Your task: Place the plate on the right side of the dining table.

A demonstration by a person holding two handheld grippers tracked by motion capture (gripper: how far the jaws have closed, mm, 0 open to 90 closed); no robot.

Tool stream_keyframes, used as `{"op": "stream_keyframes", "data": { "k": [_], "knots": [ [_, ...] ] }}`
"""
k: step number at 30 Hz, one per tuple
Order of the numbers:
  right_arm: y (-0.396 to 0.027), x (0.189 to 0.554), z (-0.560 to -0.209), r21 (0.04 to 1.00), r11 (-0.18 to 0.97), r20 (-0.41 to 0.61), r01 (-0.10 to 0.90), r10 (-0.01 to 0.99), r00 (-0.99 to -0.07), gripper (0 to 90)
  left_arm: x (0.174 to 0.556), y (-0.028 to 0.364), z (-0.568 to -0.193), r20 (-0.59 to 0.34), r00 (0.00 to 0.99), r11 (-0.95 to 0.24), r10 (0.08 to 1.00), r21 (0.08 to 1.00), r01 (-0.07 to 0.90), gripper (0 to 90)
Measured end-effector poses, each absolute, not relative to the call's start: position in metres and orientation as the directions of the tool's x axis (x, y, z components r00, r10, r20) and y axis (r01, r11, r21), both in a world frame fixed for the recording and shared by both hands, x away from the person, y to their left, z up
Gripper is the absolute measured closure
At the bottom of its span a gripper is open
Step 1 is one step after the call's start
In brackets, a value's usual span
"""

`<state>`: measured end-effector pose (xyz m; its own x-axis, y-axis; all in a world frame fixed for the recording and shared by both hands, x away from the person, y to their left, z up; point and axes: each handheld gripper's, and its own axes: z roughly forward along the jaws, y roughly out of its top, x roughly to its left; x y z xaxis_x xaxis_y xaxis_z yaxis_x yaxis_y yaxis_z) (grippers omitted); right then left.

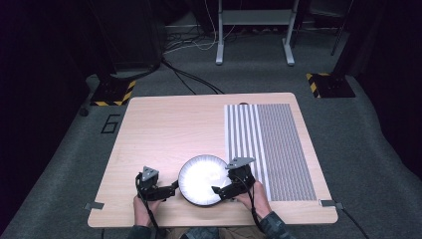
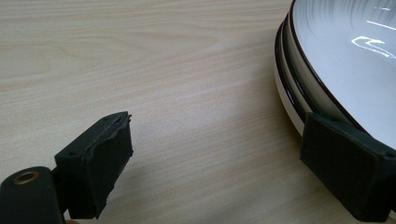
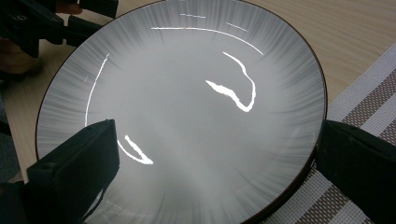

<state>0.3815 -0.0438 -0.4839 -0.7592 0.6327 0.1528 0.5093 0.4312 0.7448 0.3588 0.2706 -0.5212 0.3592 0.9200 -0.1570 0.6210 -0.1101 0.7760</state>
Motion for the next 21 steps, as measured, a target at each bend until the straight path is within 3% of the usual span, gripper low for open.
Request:
{"op": "stream_keyframes", "data": {
  "k": [21],
  "knots": [
    [-0.0362, 0.3817, -0.4855, 0.749, 0.442, 0.127, 0.494, 0.635, -0.762, 0.0, 0.3564, 0.2700, -0.5237, -0.151, 0.352, -0.112, 0.924, 0.772, 0.626, 10.0]
  ]
}}
